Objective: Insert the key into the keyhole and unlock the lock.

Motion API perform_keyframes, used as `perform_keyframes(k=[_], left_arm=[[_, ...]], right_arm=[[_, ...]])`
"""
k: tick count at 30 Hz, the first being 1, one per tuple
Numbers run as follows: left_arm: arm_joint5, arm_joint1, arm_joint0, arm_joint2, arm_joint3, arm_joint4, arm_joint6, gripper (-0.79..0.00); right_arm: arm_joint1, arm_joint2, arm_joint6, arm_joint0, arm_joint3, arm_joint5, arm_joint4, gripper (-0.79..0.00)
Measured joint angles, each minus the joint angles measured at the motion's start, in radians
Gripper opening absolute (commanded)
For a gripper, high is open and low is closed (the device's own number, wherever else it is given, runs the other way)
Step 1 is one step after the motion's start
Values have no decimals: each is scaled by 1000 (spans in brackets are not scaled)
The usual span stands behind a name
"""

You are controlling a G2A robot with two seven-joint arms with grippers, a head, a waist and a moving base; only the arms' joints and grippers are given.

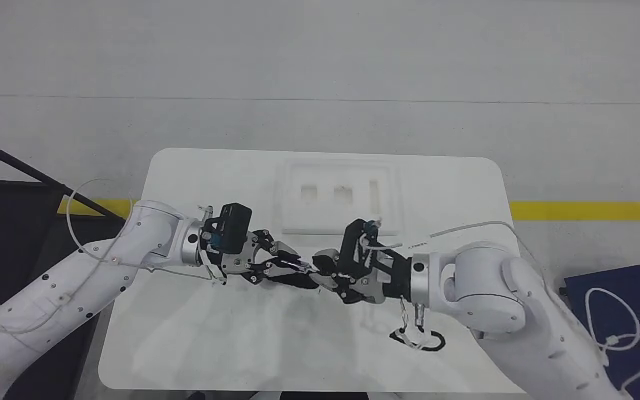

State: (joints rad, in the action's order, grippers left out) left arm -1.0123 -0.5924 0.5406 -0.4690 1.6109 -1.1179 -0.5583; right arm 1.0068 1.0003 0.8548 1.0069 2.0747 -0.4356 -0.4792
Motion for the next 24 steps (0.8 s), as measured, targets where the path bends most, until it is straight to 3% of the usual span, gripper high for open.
perform_keyframes(k=[19, 20, 21, 24], left_arm=[[0, -6, 7, -14, -9, -49, -44, -785], [0, -6, 7, -15, -11, -50, -45, -785], [0, -7, 8, -16, -13, -50, -47, -785], [0, -7, 12, -24, -23, -51, -55, -785]], right_arm=[[18, -30, -17, -25, -150, 7, 267, -785], [19, -29, -16, -27, -153, 5, 272, -696], [19, -28, -15, -29, -154, 2, 271, 0], [18, -26, 0, -36, -137, -4, 238, 0]])
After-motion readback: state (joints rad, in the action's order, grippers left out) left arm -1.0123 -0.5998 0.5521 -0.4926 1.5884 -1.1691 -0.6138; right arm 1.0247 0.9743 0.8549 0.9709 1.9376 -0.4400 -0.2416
